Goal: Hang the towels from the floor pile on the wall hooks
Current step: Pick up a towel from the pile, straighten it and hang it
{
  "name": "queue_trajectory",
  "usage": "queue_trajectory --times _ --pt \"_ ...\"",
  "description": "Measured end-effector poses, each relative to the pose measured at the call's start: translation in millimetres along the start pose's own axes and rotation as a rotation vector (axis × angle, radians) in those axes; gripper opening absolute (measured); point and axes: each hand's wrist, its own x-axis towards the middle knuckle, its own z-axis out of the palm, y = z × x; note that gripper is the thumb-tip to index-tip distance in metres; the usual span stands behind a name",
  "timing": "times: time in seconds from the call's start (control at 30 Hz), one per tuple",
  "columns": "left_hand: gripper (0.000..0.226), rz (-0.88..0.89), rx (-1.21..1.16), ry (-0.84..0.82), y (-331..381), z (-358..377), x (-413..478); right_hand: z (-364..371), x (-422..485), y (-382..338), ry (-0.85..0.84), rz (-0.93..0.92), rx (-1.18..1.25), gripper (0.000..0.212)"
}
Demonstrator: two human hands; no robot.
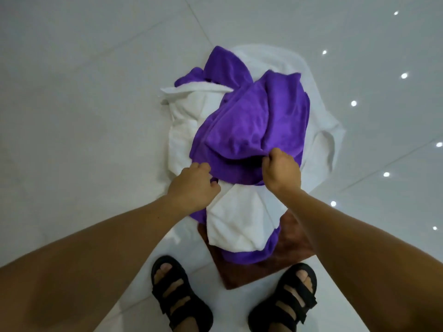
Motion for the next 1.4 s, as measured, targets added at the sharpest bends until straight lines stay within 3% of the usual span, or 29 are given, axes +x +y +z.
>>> queue_trajectory --times 0.17,0.27,0.37,0.43,0.47,0.53,0.57,0.63,0.73,0.83,0.93,1.03,1.13,1.23,1.3,1.4 --pt "0.044 0.025 -0.021 0.021 29.0 -75.4 -51.3 -98.9 -47.5 -53.5 0.058 0.096 0.587 0.019" --pt "0.07 0.08 -0.103 0.021 57.2 -141.4 -92.9 -182.2 -80.1 -95.1 0.039 0.044 0.764 0.018" --pt "0.096 0.215 -0.227 0.015 93.4 -212.2 -145.7 -268.6 -119.5 -139.2 -0.103 -0.083 0.851 0.016" --pt "0.082 0.303 -0.274 -0.01 117.4 -257.1 -181.8 -325.1 -146.5 -168.1 -0.206 -0.163 0.905 0.015" --pt "0.062 0.346 -0.295 -0.023 127.6 -276.9 -199.1 -351.2 -159.4 -180.7 -0.244 -0.2 0.921 0.014" --pt "0.024 0.382 -0.319 0.008 142.9 -313.0 -233.5 -399.8 -182.6 -201.0 -0.296 -0.276 0.929 0.01" --pt "0.017 0.361 -0.336 0.029 148.2 -330.6 -249.9 -421.9 -192.8 -207.8 -0.323 -0.314 0.911 0.005" --pt "0.014 0.269 -0.415 0.064 155.9 -365.6 -282.9 -462.7 -212.8 -217.0 -0.368 -0.377 0.8 0.015" --pt "0.019 0.148 -0.606 0.181 164.7 -416.1 -337.1 -504.1 -234.0 -226.9 -0.39 -0.429 0.427 0.036" --pt "0.025 0.127 -0.652 0.252 175.2 -451.7 -393.4 -526.6 -254.0 -243.5 -0.351 -0.505 0.124 0.024" --pt "0.022 0.13 -0.653 0.321 185.5 -476.2 -443.0 -544.7 -279.8 -266.0 -0.399 -0.57 0.132 0.021" --pt "0.026 0.106 -0.699 0.497 197.2 -506.0 -483.7 -561.5 -311.3 -287.7 -0.551 -0.618 0.4 0.018" --pt "0.025 0.105 -0.958 0.646 210.0 -536.7 -524.8 -575.3 -345.3 -306.8 -0.63 -0.803 0.58 0.042" --pt "0.04 0.057 -1.255 0.652 215.2 -562.2 -553.2 -579.6 -367.7 -326.9 -0.543 -0.91 0.496 0.062" --pt "0.044 0.048 -1.402 0.7 212.3 -573.2 -575.3 -584.0 -384.3 -341.8 -0.53 -0.953 0.371 0.054" --pt "0.018 0.088 -1.577 0.758 190.9 -579.5 -605.4 -593.9 -405.2 -363.2 -0.593 -0.936 0.393 0.021"
